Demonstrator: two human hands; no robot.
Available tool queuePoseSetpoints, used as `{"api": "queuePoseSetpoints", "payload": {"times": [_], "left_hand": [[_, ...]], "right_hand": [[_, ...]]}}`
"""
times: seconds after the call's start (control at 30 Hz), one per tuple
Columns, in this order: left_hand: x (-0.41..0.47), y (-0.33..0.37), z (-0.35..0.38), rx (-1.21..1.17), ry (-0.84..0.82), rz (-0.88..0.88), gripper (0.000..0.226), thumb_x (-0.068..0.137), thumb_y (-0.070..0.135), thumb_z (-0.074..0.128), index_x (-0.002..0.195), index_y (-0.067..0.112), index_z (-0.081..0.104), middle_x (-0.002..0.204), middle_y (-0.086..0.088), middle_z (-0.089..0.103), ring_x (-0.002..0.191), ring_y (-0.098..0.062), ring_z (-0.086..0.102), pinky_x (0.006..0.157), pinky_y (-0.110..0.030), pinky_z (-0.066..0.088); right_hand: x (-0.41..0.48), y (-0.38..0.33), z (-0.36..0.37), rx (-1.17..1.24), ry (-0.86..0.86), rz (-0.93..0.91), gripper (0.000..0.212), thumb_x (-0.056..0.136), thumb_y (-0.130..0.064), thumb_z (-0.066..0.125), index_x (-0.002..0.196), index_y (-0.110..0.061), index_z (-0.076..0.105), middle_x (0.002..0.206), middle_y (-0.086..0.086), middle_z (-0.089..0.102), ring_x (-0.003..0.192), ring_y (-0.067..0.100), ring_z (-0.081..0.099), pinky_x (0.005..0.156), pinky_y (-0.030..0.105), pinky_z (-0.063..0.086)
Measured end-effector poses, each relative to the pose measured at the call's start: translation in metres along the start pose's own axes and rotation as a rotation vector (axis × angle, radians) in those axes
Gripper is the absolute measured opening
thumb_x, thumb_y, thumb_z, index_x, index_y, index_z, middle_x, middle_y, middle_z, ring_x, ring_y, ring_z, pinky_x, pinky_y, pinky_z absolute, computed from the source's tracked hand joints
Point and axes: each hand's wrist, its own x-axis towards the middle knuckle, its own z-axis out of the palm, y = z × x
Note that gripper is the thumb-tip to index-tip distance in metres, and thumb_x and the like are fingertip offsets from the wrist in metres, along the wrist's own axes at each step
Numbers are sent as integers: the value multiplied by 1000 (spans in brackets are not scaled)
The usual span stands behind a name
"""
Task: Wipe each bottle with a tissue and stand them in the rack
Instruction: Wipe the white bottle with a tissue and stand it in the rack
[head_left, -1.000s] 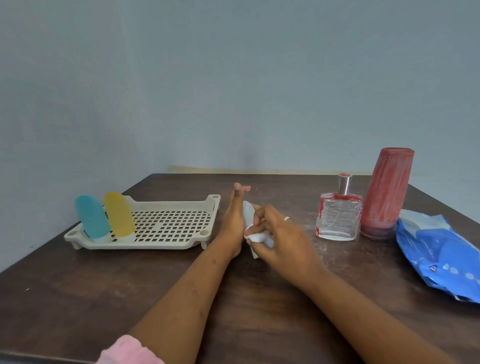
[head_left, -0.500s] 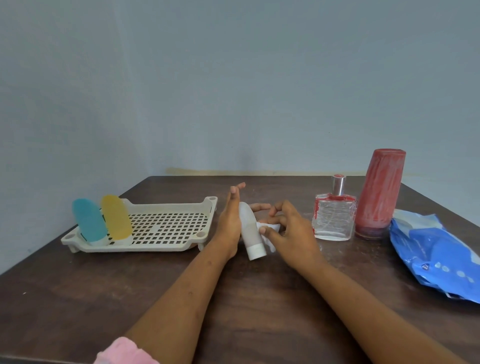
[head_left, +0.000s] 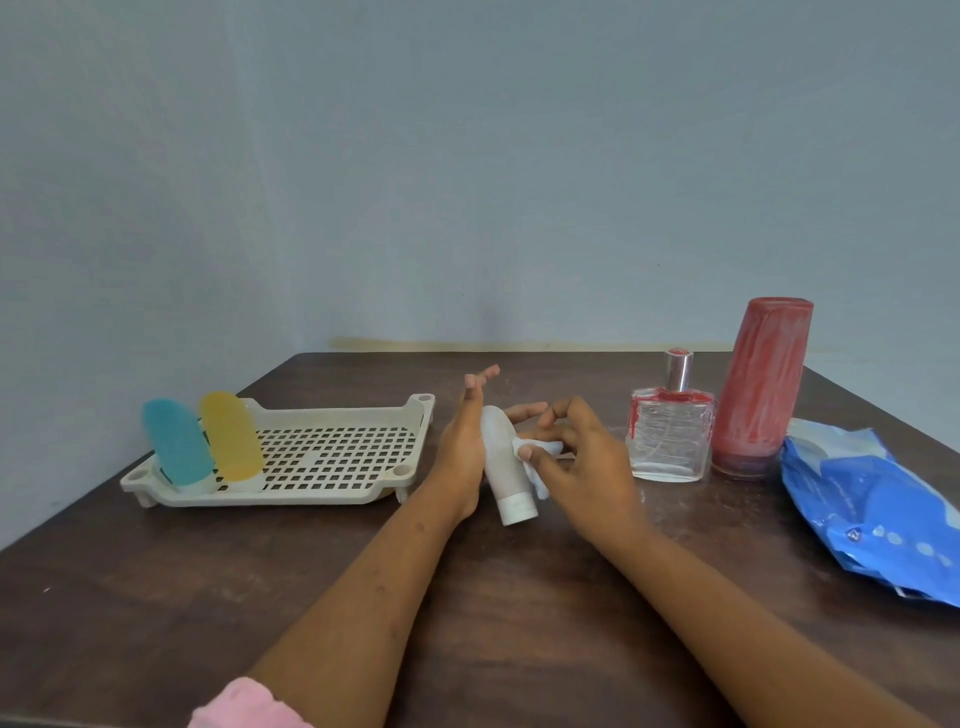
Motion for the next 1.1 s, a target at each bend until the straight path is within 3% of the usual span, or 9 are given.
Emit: {"api": "queuePoseSetpoints", "payload": {"times": [0.17, 0.33, 0.47, 0.63, 0.73, 0.8, 0.87, 0.97, 1.1], "left_hand": [[0, 0, -1, 0, 37, -6, 49, 99, 53, 28, 133, 24, 48, 90, -14, 75, 79, -25, 73, 68, -36, 58], [1, 2, -2, -59, 16, -33, 47, 101, 50, 25, 131, 23, 48, 92, -15, 75, 81, -26, 73, 64, -34, 58], [1, 2, -1, -103, 19, -54, 46, 100, 51, 26, 134, 26, 46, 106, -20, 71, 92, -31, 72, 71, -38, 59], [2, -1, -3, -80, 6, -27, 48, 98, 54, 27, 134, 28, 45, 110, -16, 71, 98, -33, 70, 85, -43, 55], [1, -1, -1, -51, 63, 2, 49, 98, 55, 26, 129, 25, 48, 100, -17, 73, 87, -32, 72, 76, -41, 59], [-1, -1, 2, 59, 182, 37, 57, 92, 65, 25, 121, 25, 54, 97, -16, 74, 87, -32, 71, 81, -44, 58], [0, -3, 3, 264, 351, 65, 63, 87, 72, 21, 110, 28, 60, 107, -9, 69, 96, -24, 65, 91, -42, 51], [0, -4, 4, 372, 469, 43, 69, 90, 70, 17, 111, 19, 59, 111, -3, 62, 94, -14, 56, 86, -33, 42], [-1, -3, 5, 254, 214, -79, 83, 66, 85, 31, 107, 17, 59, 107, -15, 70, 97, -28, 69, 88, -46, 56]], "right_hand": [[-3, -2, 1, 13, -52, -100, 28, 82, -10, 67, 86, -28, 46, 103, -17, 65, 91, -3, 61, 66, 9, 46], [-2, -2, -2, -3, -21, -60, 34, 80, -10, 68, 90, -35, 46, 84, -16, 63, 83, -9, 58, 63, 4, 42], [1, 5, -3, -12, -83, 39, 15, 85, -13, 65, 91, -26, 59, 84, -21, 60, 83, -14, 53, 65, 2, 39], [2, 9, -3, 127, -149, 186, 7, 85, -19, 66, 91, -20, 62, 90, -10, 65, 86, 5, 60, 73, 20, 49], [1, 8, -4, 267, -213, 284, 23, 79, -21, 74, 96, -15, 60, 91, 0, 69, 86, 17, 65, 74, 32, 55], [0, 9, -3, 320, -237, 321, 33, 73, -20, 79, 98, -15, 59, 93, 5, 69, 86, 23, 66, 70, 35, 57], [1, 10, -3, 302, -206, 328, 38, 69, -20, 81, 98, -17, 57, 96, 4, 68, 86, 23, 66, 69, 33, 58], [2, 13, -1, 252, -113, 336, 41, 67, -25, 83, 95, -21, 54, 95, 1, 66, 86, 20, 64, 70, 34, 57], [5, 20, -3, 157, 97, 336, 37, 67, -22, 83, 89, -21, 53, 92, -3, 63, 83, 14, 60, 67, 28, 52]]}}
